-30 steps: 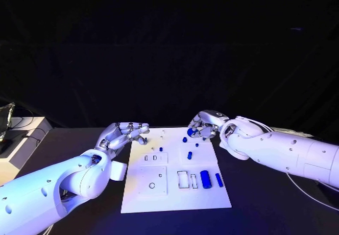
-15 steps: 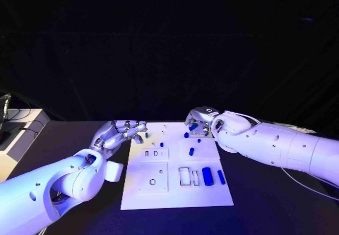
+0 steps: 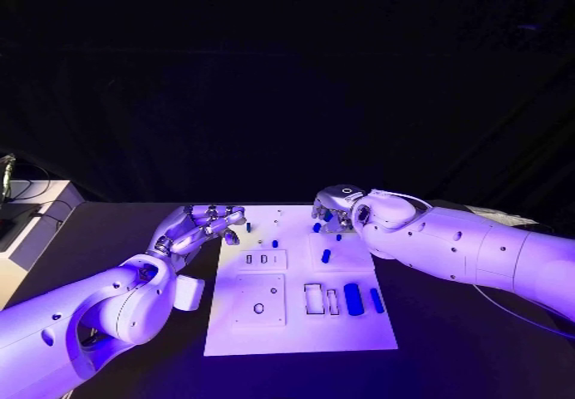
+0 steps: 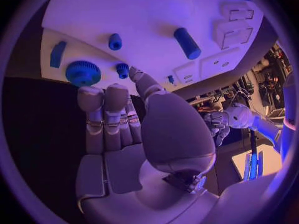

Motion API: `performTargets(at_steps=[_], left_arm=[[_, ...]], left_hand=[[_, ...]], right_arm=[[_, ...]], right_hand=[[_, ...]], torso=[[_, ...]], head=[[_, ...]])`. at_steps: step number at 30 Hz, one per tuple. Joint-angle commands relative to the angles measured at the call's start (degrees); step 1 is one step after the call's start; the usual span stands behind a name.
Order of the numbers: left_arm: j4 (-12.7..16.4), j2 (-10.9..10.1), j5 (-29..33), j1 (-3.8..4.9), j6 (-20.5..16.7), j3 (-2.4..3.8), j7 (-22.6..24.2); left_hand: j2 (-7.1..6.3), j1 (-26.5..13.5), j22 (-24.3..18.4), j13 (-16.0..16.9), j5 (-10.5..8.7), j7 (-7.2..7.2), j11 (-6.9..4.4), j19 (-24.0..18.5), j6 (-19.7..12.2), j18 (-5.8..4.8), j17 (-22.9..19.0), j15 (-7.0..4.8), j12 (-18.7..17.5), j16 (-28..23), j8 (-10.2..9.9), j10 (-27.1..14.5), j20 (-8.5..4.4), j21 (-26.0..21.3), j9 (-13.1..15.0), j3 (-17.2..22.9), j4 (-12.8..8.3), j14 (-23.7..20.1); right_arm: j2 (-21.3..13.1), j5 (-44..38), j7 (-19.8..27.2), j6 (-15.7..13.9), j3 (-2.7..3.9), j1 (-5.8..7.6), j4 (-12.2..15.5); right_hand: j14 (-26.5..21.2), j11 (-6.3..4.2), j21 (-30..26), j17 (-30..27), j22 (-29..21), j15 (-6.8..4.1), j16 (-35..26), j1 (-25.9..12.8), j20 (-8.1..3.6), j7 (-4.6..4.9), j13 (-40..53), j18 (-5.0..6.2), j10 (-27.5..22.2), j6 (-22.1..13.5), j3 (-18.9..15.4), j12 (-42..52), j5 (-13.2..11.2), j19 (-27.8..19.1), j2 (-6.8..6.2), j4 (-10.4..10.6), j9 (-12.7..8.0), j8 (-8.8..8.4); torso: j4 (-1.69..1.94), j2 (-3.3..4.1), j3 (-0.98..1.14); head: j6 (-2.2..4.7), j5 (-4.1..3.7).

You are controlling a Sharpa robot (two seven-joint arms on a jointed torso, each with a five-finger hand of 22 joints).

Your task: Assemble the parts on the task board

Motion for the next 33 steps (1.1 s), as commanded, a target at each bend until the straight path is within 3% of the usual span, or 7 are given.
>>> performTargets(at_steps=[1,9,16,19,33], left_arm=[[0.21,0.04,-0.26,0.07,0.93,0.09,0.06],[0.23,0.02,-0.26,0.07,0.99,0.13,-0.14],[0.13,0.12,-0.25,0.07,1.14,0.15,-0.37],[0.06,0.11,-0.24,0.07,1.18,0.15,-0.46],[-0.37,0.14,-0.19,0.07,1.55,0.16,-1.0]], left_hand=[[0.16,-0.57,0.05,0.06,-0.02,-0.04,0.08,-0.33,-0.33,1.15,-0.05,-0.06,0.21,0.2,-0.23,-0.4,0.1,0.19,-0.04,-0.31,0.17,-0.36],[0.09,-0.85,-0.02,0.07,-0.02,0.06,0.21,-0.54,-0.57,1.29,-0.68,0.04,0.24,0.39,-0.15,-0.67,0.29,0.45,-0.01,-0.3,0.5,-0.51],[0.12,-1.12,-0.07,0.08,-0.02,0.11,0.26,-0.56,-0.71,1.32,-0.87,0.09,0.25,0.41,-0.17,-0.78,0.34,0.5,-0.02,-0.34,0.77,-0.57],[0.12,-1.12,-0.07,0.08,-0.02,0.11,0.26,-0.56,-0.71,1.32,-0.87,0.09,0.25,0.41,-0.17,-0.78,0.34,0.5,-0.02,-0.34,0.77,-0.57],[0.07,-1.07,-0.16,0.07,-0.03,0.13,0.28,-0.59,-0.77,1.37,-1.18,0.11,0.24,0.54,-0.13,-0.88,0.39,0.59,-0.01,-0.3,0.92,-0.6]], right_arm=[[0.15,-2.5,-1.29,2.17,0.0,-0.01,-0.17],[0.49,-2.95,-1.5,2.38,-0.01,-0.1,-0.63],[1.18,-2.78,-1.11,2.3,-0.03,-0.58,-1.52],[1.3,-2.69,-1.02,2.38,-0.04,-0.76,-1.48],[1.16,-2.47,-0.97,1.91,-0.04,-0.94,-1.17]], right_hand=[[-0.4,-0.02,-0.72,-0.24,0.85,0.05,0.59,0.09,0.02,0.13,-0.02,0.37,0.36,0.29,0.7,0.15,0.32,0.49,-0.25,-0.03,0.04,0.19],[-0.53,-0.02,-2.4,-0.77,3.6,0.1,1.06,-0.48,0.04,0.13,-0.03,0.37,0.36,0.94,2.37,0.14,0.79,1.14,-0.23,-0.01,0.05,0.23],[-0.54,-0.12,-3.41,-0.99,5.36,0.03,1.29,-0.83,-0.01,-0.04,-0.06,0.36,0.69,1.61,4.99,0.09,-0.07,1.56,0.75,0.49,0.05,0.23],[-0.5,-0.22,-4.04,-1.08,6.55,-0.03,1.49,-1.31,-0.09,-0.13,-0.06,0.32,1.04,1.87,7.2,0.09,-0.05,1.87,0.33,0.96,0.05,0.29],[-0.58,-0.69,-6.37,-1.36,10.77,-0.34,1.56,-1.13,-0.28,-0.45,-0.04,0.06,2.68,3.14,8.62,0.12,-0.06,3.06,0.27,1.92,0.19,0.38]], torso=[[0.13,0.22,-0.03],[0.04,0.67,-0.02],[0.4,1.01,-0.03],[0.51,1.11,-0.06],[0.76,1.52,-0.15]], head=[[-0.03,-0.03],[0.37,-0.07],[0.37,-0.11],[0.28,-0.15],[0.23,-0.41]])
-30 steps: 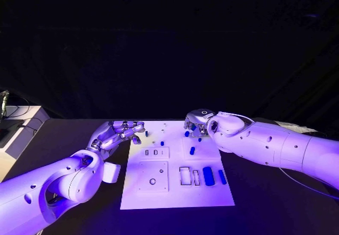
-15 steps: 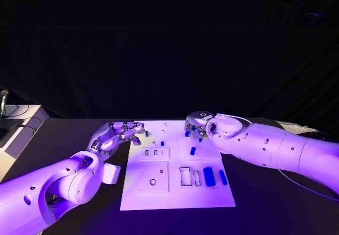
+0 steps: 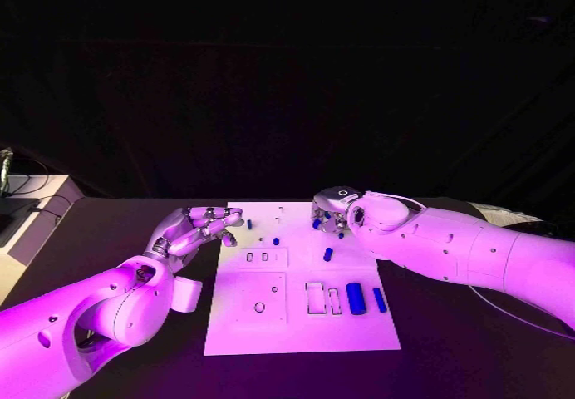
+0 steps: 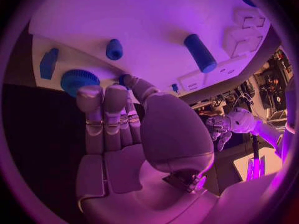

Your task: Assemble the parts on the task board

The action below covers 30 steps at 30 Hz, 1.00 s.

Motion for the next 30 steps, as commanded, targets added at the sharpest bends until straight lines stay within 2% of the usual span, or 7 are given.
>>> performTargets(at_steps=[1,7,12,20,25,27,30], left_arm=[[-0.01,0.13,-0.13,0.05,1.3,0.06,-0.12],[-0.23,0.16,-0.13,0.05,1.42,0.06,-0.32],[-0.56,0.13,-0.11,0.04,1.42,0.06,-0.4],[-0.76,-0.06,-0.08,0.05,1.35,0.06,-0.38],[-0.68,-0.09,-0.08,0.05,1.33,0.06,-0.37],[-0.6,-0.08,-0.08,0.05,1.34,0.06,-0.37],[-0.52,-0.07,-0.07,0.05,1.37,0.06,-0.4]], left_hand=[[0.07,-0.62,-0.05,0.08,-0.02,0.12,-0.13,-0.39,-0.36,0.44,-0.05,-0.09,0.24,0.33,-0.13,-0.47,0.18,0.36,0.0,0.01,0.25,-0.4],[0.08,-0.5,-0.09,0.09,-0.03,0.13,-0.11,-0.4,-0.41,0.46,-0.15,-0.08,0.25,0.39,-0.14,-0.53,0.19,0.4,0.0,0.07,0.24,-0.43],[0.07,-0.32,-0.13,0.08,-0.02,0.17,-0.1,-0.44,-0.46,0.47,-0.28,-0.08,0.25,0.46,-0.14,-0.57,0.2,0.46,0.0,0.14,0.16,-0.46],[-0.05,-0.45,-0.16,0.08,-0.02,0.22,-0.04,-0.47,-0.54,0.47,-0.37,-0.04,0.23,0.48,-0.16,-0.66,0.22,0.47,-0.01,0.04,0.21,-0.52],[-0.14,-0.4,-0.21,0.08,-0.02,0.22,-0.03,-0.51,-0.59,0.48,-0.47,-0.02,0.25,0.5,-0.15,-0.72,0.24,0.48,-0.01,0.02,0.17,-0.55],[-0.15,-0.38,-0.23,0.08,-0.02,0.23,-0.03,-0.51,-0.61,0.48,-0.5,-0.02,0.24,0.51,-0.15,-0.74,0.25,0.48,0.0,0.02,0.16,-0.55],[-0.15,-0.38,-0.23,0.08,-0.02,0.23,-0.03,-0.51,-0.61,0.48,-0.5,-0.02,0.24,0.51,-0.15,-0.74,0.25,0.48,0.0,0.02,0.16,-0.55]], right_arm=[[-0.05,-0.35,0.15,0.59,-0.27,-0.46,0.39],[-0.6,1.76,-0.87,-5.24,-0.22,-0.49,2.07],[-0.77,2.64,-3.37,-10.07,0.1,-0.44,3.17],[0.92,2.04,-6.44,-12.93,0.57,-0.39,1.96],[2.89,0.68,-7.91,-14.27,0.73,-0.36,0.4],[3.65,-0.03,-8.44,-14.75,0.81,-0.33,-0.23],[4.64,-0.6,-8.72,-14.99,0.92,-0.23,-1.12]], right_hand=[[-0.04,-0.31,0.34,-0.04,0.96,-0.35,0.43,0.14,-0.17,-0.27,-0.02,0.92,1.41,1.17,0.6,0.1,-0.21,0.57,0.45,0.01,0.18,0.25],[0.08,-2.06,2.8,0.01,3.72,-1.47,0.53,1.59,-1.02,-1.6,0.09,0.0,6.63,5.03,1.85,0.16,-1.79,1.47,2.97,-0.85,0.85,0.82],[0.25,-2.36,4.51,0.09,6.53,-1.83,0.64,1.19,-1.8,-1.82,0.07,-0.92,7.47,5.7,1.72,0.17,-1.72,2.15,4.28,-2.39,1.29,0.39],[0.22,-2.4,3.69,0.09,8.66,-1.82,0.69,0.43,-1.83,-1.81,0.06,-0.93,7.45,5.71,2.12,0.17,-1.88,2.46,4.76,-3.83,1.59,0.37],[0.2,-2.39,3.33,0.1,9.28,-1.83,0.73,0.33,-1.84,-1.82,0.06,-0.93,7.47,5.77,2.16,0.17,-1.78,2.65,4.77,-4.07,1.63,0.36],[0.16,-2.39,1.14,0.08,12.03,-1.8,0.85,0.04,-1.79,-1.81,0.07,-0.91,7.45,5.77,2.15,0.18,-1.67,3.47,4.88,-4.57,1.68,0.36],[0.13,-2.34,0.54,0.08,12.89,-1.79,0.86,0.08,-1.81,-1.8,0.05,-0.95,7.51,5.82,2.14,0.14,-1.79,3.84,4.85,-4.53,1.68,0.35]], torso=[[0.17,0.18,-0.03],[0.35,0.25,-0.07],[0.44,0.35,-0.23],[0.54,0.62,-0.24],[0.76,0.62,-0.41],[0.86,0.67,-0.47],[0.92,0.74,-0.45]], head=[[0.06,-0.06],[0.45,-0.05],[0.94,-0.03],[1.29,-0.29],[1.33,-0.27],[1.33,-0.16],[1.38,-0.07]])
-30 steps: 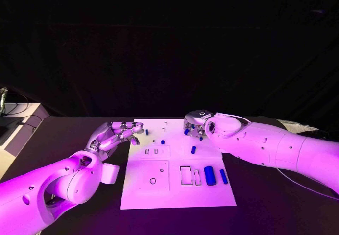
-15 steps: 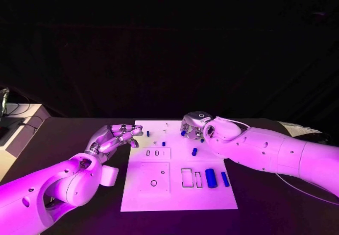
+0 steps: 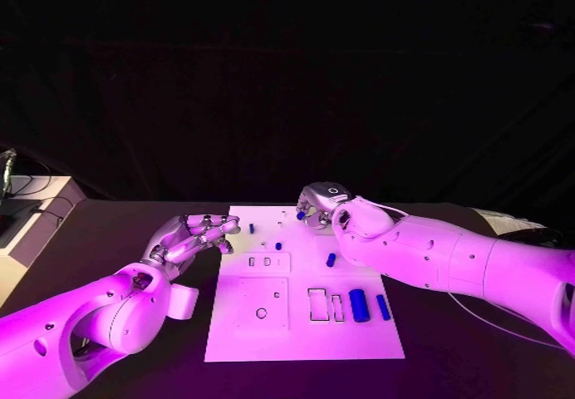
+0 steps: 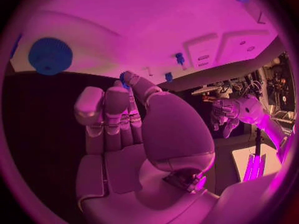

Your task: Assemble the parts on the task board

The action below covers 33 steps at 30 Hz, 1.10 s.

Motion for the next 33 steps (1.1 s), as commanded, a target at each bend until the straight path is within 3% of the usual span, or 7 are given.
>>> performTargets(at_steps=[1,14,33], left_arm=[[0.26,0.08,-0.08,0.05,1.02,0.06,0.19],[0.38,0.23,-0.08,0.08,1.1,0.08,0.01],[0.25,0.44,-0.08,0.1,1.56,0.09,-0.13]], left_hand=[[-0.16,-0.39,-0.08,0.09,-0.02,0.02,-0.03,-0.31,-0.41,0.49,-0.05,-0.02,0.24,0.27,-0.15,-0.33,0.04,0.27,0.0,0.03,0.16,-0.56],[-0.16,-0.39,-0.08,0.09,-0.02,0.02,-0.03,-0.31,-0.41,0.49,-0.05,-0.02,0.24,0.27,-0.15,-0.33,0.04,0.27,0.0,0.03,0.16,-0.56],[-0.24,-0.53,-0.33,0.09,-0.03,0.12,0.06,-0.4,-0.61,0.52,-0.51,0.05,0.24,0.46,-0.15,-0.5,0.11,0.37,0.0,-0.09,0.26,-0.7]], right_arm=[[0.79,-2.19,-2.11,-2.25,0.1,0.14,-0.9],[4.28,-2.58,-1.84,-1.44,0.22,0.24,-4.26],[5.92,-2.95,-2.01,-0.32,0.22,0.23,-6.27]], right_hand=[[-0.01,-0.71,-0.5,0.02,0.68,-0.44,0.36,0.27,0.02,-0.29,0.08,0.03,1.2,1.25,0.02,0.15,0.06,0.57,0.83,-0.17,1.33,-0.1],[0.0,-0.71,-4.62,0.03,5.04,-0.4,0.45,0.37,0.09,-0.27,0.09,-0.02,1.09,1.24,-0.03,0.17,-0.01,2.11,0.74,-0.07,1.24,-0.11],[-0.07,-0.64,-6.56,-0.04,5.67,-0.37,0.26,0.36,0.09,-0.23,0.08,-0.04,0.81,1.03,-0.05,0.16,-0.1,2.59,0.77,0.0,1.18,-0.12]], torso=[[0.26,0.08,-0.15],[1.28,0.36,-0.93],[1.64,0.71,-1.18]], head=[[0.04,0.07],[0.05,-0.54],[0.13,-0.14]])
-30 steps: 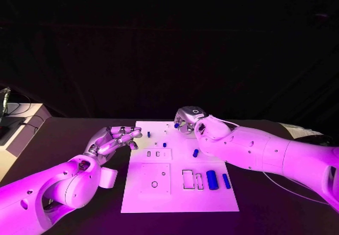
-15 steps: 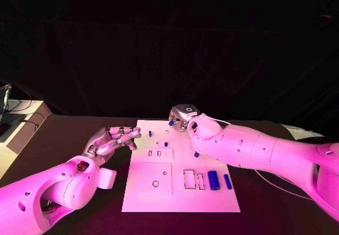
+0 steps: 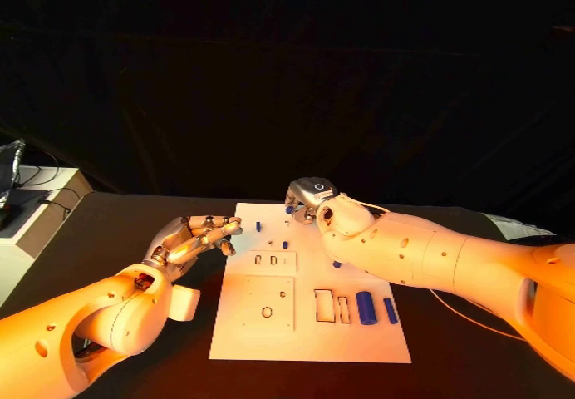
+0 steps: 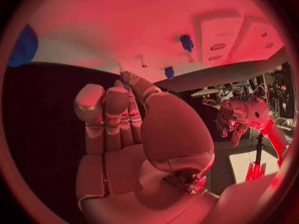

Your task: Assemble the parts on the task board

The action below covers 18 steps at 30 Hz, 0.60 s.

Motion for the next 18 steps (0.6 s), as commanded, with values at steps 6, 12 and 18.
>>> performTargets(at_steps=[6,12,18], left_arm=[[0.01,0.14,-0.08,0.07,1.52,0.06,0.19],[-0.04,0.19,-0.08,0.07,1.7,0.06,0.2],[-0.06,0.2,-0.08,0.07,1.73,0.06,0.17]], left_hand=[[-0.25,-0.57,-0.16,0.06,-0.02,-0.06,0.08,-0.44,-0.47,0.52,-0.19,0.07,0.27,0.27,-0.15,-0.56,0.15,0.37,0.0,-0.14,0.31,-0.33],[-0.25,-0.57,-0.16,0.06,-0.02,-0.06,0.08,-0.44,-0.47,0.52,-0.19,0.07,0.27,0.27,-0.15,-0.56,0.15,0.37,0.0,-0.14,0.31,-0.33],[-0.3,-0.59,-0.26,0.05,-0.02,-0.04,0.12,-0.46,-0.55,0.53,-0.32,0.1,0.25,0.33,-0.14,-0.65,0.18,0.38,0.01,-0.26,0.35,-0.4]], right_arm=[[0.08,-1.32,-0.71,1.21,0.02,0.03,-0.81],[0.19,-1.65,-0.81,1.4,0.02,0.02,-0.91],[0.38,-1.69,-0.57,1.84,0.02,0.01,-1.06]], right_hand=[[-0.08,-0.37,-0.4,-0.03,5.42,-0.38,-0.07,-0.02,0.0,0.33,0.1,0.33,0.66,0.44,0.2,0.24,-0.03,0.21,0.41,0.24,1.16,0.2],[-0.03,-0.37,-0.45,-0.05,5.46,-0.38,-0.12,0.01,0.0,0.33,0.1,0.3,0.65,0.44,0.2,0.25,-0.05,0.28,0.39,0.26,1.15,0.21],[-0.04,-0.37,-0.54,-0.04,5.45,-0.38,-0.14,-0.03,0.01,0.32,0.09,0.3,0.63,0.45,0.15,0.24,-0.08,0.28,0.33,0.27,1.15,0.21]], torso=[[0.05,0.18,-0.07],[0.06,0.31,-0.07],[0.09,0.31,-0.16]], head=[[-0.11,0.0],[-0.12,-0.1],[-0.19,-0.08]])
